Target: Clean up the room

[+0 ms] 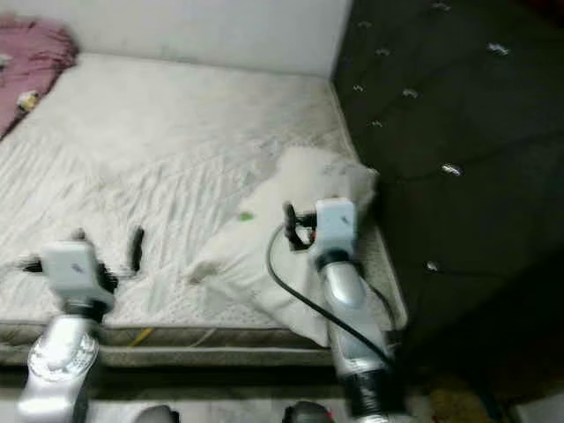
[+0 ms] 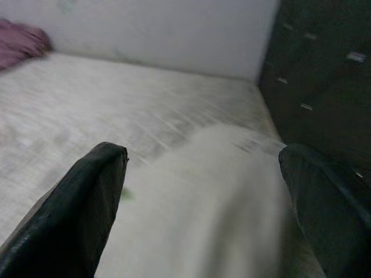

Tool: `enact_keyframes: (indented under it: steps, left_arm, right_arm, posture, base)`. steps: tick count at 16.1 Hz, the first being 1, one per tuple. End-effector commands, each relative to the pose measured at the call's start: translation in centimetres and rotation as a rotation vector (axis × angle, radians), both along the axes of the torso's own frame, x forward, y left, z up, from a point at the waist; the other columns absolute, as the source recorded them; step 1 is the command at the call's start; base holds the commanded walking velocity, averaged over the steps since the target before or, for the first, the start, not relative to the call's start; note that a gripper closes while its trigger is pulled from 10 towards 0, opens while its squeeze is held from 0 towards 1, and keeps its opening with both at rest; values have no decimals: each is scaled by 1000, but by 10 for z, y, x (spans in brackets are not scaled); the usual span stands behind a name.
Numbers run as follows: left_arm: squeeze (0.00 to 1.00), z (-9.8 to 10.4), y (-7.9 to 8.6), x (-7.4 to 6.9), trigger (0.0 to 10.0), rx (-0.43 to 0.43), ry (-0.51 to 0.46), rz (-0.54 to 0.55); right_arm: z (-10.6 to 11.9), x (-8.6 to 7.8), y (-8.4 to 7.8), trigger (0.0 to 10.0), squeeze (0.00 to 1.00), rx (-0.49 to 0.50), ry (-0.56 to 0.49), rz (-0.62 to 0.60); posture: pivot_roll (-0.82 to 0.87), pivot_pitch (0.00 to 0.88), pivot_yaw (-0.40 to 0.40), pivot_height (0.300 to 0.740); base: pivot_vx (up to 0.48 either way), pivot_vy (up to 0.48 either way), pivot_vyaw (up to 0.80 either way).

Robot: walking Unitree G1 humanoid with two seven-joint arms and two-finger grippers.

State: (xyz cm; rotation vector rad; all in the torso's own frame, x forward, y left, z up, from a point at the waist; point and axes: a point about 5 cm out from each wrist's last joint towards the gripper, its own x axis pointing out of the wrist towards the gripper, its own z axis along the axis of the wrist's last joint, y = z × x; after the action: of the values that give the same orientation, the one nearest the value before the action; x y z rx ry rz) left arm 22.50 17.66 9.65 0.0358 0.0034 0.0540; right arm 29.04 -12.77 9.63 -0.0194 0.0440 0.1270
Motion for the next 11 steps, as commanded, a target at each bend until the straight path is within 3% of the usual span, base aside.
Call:
enact_keyframes:
  steps: [1,11]
  left_arm:
    - [0,3,1,0,10000,5,-7,-11]
    - [0,8,-3,1,10000,-38,-35,-60]
  right_arm:
    - [5,2,-2,10000,0,9,-11,-9]
    - [4,3,-2,10000,0,11,1,-1]
  posture:
    - [-12,23,-71,740]
    - [-8,19,-75,740]
  base:
    - [0,-315,0]
    - [0,0,-81]
